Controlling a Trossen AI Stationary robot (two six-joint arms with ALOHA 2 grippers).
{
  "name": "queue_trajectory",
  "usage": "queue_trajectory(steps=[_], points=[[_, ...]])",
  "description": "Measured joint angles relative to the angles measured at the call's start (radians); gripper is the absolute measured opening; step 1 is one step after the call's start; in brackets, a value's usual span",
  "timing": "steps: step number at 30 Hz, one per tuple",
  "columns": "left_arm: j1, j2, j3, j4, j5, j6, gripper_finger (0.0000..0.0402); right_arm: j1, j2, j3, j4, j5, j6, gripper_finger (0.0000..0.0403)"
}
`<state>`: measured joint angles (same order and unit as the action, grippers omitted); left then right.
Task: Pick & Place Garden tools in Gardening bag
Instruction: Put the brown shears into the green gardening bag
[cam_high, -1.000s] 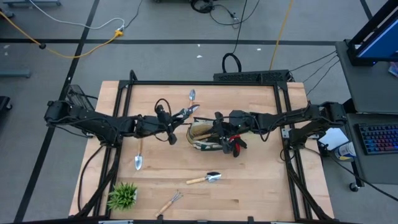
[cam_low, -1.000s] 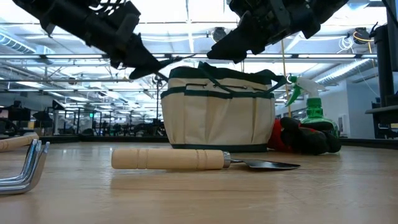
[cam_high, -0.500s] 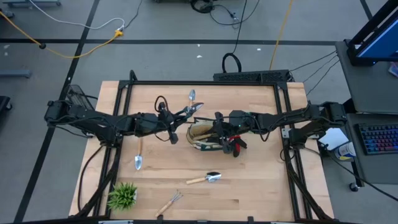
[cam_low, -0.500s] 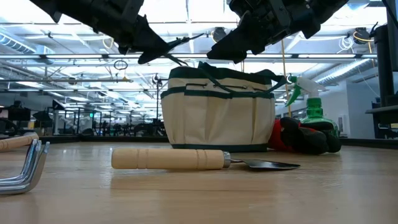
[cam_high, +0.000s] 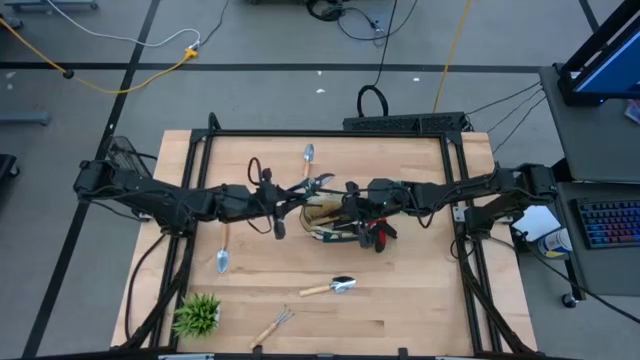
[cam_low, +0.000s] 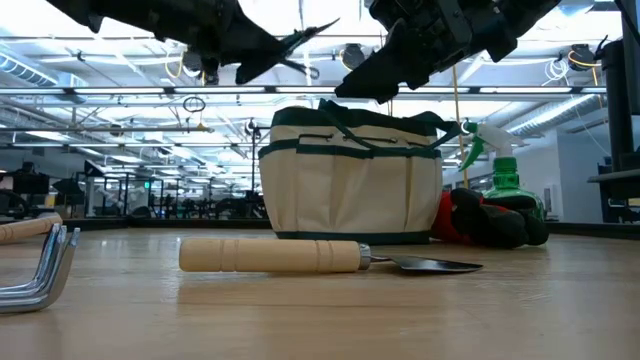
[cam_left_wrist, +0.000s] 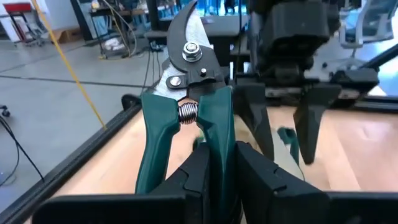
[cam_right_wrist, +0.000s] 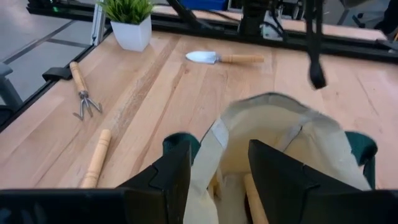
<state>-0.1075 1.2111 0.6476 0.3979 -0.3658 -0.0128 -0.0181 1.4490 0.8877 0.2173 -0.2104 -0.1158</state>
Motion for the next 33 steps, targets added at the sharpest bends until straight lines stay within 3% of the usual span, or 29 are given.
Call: queue_trajectory(steps=[12,23,33], points=[[-0.01,0.119,0.0,0.183,0.087,0.009,0.0056,0.0,-0.109,-0.001,-0.156,0.0,0.0,0.0157],[-0.01,0.217,0.0,0.319,0.105,0.01,0.0058,0.0,-0.221,0.0,-0.383,0.0,0.016,0.0157],[0.001,0.323,0.001,0.446,0.108,0.008,0.0058,0.0,-0.288,0.0,-0.447,-0.001,0.078,0.0157]])
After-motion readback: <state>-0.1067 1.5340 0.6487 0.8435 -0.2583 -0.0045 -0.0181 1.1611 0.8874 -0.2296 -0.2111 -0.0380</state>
